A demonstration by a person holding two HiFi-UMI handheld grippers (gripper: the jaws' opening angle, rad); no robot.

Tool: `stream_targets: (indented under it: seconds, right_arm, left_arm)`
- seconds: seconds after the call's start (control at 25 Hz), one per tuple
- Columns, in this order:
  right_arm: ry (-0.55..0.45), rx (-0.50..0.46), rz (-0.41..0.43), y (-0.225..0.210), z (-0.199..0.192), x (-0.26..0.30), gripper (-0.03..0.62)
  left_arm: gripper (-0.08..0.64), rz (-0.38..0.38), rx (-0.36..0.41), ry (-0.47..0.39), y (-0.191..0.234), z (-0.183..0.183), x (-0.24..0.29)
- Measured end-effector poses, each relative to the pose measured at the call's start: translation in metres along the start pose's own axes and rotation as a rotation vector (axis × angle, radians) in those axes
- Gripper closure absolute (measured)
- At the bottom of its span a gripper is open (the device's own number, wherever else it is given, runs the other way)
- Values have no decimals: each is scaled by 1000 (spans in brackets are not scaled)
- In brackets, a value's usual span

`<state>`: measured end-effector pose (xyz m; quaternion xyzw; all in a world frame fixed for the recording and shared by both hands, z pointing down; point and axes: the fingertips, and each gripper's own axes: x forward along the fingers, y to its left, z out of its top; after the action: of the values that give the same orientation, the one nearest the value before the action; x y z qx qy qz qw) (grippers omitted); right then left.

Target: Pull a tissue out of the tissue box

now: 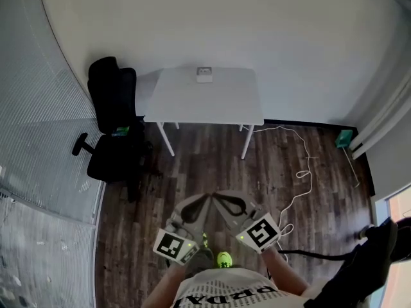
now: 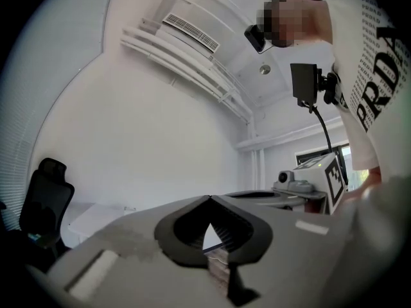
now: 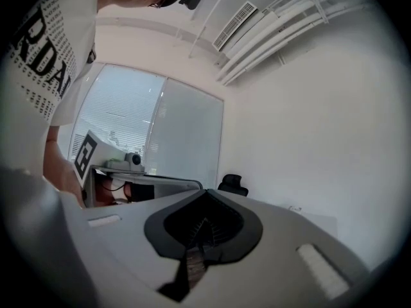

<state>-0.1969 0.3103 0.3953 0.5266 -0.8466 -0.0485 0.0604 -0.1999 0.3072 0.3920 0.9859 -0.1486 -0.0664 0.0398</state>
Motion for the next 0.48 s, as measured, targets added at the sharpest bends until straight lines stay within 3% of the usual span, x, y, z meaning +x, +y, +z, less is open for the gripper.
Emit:
stream_targets:
  seconds: [0.48]
  right_arm:
    - [-59, -42, -47, -46, 28, 75, 586]
  left_arm:
    - [569, -53, 23, -50, 78, 36, 34]
